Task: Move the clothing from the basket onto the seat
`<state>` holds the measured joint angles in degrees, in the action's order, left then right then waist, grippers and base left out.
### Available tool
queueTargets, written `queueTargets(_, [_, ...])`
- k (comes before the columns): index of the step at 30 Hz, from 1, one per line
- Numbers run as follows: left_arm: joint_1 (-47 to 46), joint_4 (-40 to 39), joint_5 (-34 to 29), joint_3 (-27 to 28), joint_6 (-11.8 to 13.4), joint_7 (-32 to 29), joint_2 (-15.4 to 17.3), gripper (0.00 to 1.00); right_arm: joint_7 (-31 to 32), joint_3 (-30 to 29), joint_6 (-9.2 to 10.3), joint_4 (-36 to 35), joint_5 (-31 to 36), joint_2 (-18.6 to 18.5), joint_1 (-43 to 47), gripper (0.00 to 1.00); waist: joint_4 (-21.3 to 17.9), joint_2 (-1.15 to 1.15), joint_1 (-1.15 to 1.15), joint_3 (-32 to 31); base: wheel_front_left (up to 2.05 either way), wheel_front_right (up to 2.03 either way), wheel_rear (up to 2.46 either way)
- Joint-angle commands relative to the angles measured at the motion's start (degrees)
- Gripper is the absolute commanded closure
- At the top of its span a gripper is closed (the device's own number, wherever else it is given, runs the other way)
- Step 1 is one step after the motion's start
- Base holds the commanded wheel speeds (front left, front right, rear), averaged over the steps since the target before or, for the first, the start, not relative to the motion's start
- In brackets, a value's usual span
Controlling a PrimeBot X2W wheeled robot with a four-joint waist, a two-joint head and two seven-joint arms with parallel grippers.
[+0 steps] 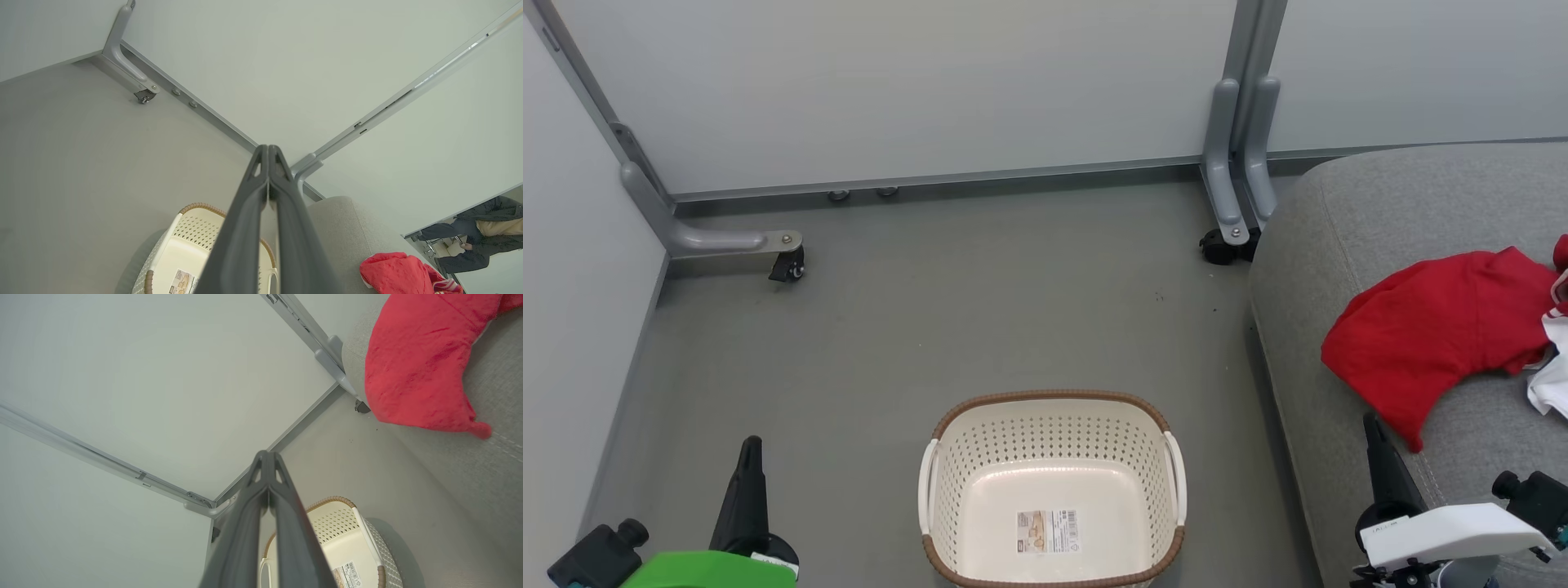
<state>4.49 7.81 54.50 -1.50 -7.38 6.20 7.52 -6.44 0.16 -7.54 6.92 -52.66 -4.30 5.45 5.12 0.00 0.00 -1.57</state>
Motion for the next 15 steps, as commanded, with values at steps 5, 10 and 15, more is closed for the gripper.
queueTargets(5, [-2.5,0.2,4.7,0.9,-0.1,-1.1,-0.2,1.0,1.2,-0.5,0.04,0.3,-4.8,-0.4,-2.3,1.0,-0.4,0.0,0.0,0.1,0.0,0.0,0.0])
queueTargets(10, [-3.3,0.7,7.8,1.2,-0.1,-1.9,-0.4,1.0,2.0,-0.8,0.04,0.9,-8.0,-0.5,-3.1,1.0,-0.7,0.0,0.0,0.2,0.0,0.0,0.0])
queueTargets(15, [-4.0,1.1,10.8,1.6,-0.1,-2.7,-0.6,1.0,2.8,-1.1,0.04,1.5,-11.3,-0.5,-3.9,1.0,-1.0,0.0,0.0,0.3,0.0,0.0,0.0])
